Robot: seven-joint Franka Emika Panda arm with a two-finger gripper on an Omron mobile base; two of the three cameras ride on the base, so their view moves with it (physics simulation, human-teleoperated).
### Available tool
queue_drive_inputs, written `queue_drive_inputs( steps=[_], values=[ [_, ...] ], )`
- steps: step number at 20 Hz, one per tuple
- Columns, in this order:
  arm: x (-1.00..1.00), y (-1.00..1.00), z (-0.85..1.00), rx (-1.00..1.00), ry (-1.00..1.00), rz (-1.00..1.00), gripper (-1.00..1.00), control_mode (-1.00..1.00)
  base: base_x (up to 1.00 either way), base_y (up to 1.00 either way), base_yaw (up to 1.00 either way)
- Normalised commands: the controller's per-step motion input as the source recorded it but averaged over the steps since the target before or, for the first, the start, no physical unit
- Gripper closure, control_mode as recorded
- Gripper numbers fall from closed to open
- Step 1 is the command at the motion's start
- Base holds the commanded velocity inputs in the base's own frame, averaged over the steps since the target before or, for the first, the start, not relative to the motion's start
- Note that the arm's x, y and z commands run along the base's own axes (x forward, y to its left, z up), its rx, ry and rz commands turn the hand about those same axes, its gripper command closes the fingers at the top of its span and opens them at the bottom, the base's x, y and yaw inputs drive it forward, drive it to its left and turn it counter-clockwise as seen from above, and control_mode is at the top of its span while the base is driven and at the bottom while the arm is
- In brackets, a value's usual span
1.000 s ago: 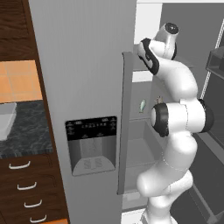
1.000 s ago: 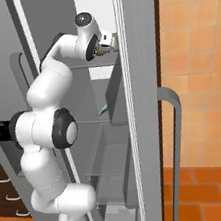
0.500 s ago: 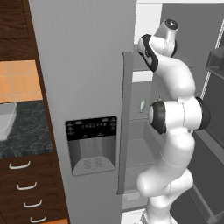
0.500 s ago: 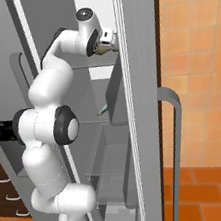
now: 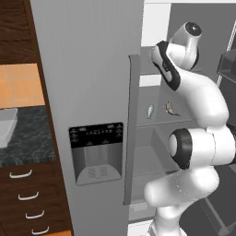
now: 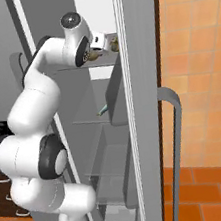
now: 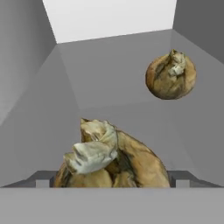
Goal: Place one onion and one fish in each tupperware on the nearby counter, to pack two identical lunches.
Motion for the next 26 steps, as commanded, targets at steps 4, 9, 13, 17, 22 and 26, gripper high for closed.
queue_drive_inputs(
  steps=[4, 9, 13, 17, 22, 26],
  values=[
    [-1.0, 0.04, -0.12, 0.0, 0.0, 0.0, 1.0, -1.0, 0.0, 0.0, 0.0],
    [-1.0, 0.01, -0.03, 0.0, 0.13, 0.0, 1.0, -1.0, 0.0, 0.0, 0.0],
    [-0.98, 0.15, -0.6, -0.06, 0.13, 0.07, 1.0, -1.0, 0.0, 0.0, 0.0],
    [-0.75, 0.16, -0.44, -0.01, 0.08, 0.11, 1.0, 1.0, -0.25, 0.16, 0.04],
    [0.0, 0.0, 0.0, 0.0, 0.0, 0.0, 1.0, 1.0, -0.67, 0.98, 0.13],
    [0.0, 0.0, 0.0, 0.0, 0.0, 0.0, 1.0, 1.0, -0.01, 1.0, 0.06]
  ],
)
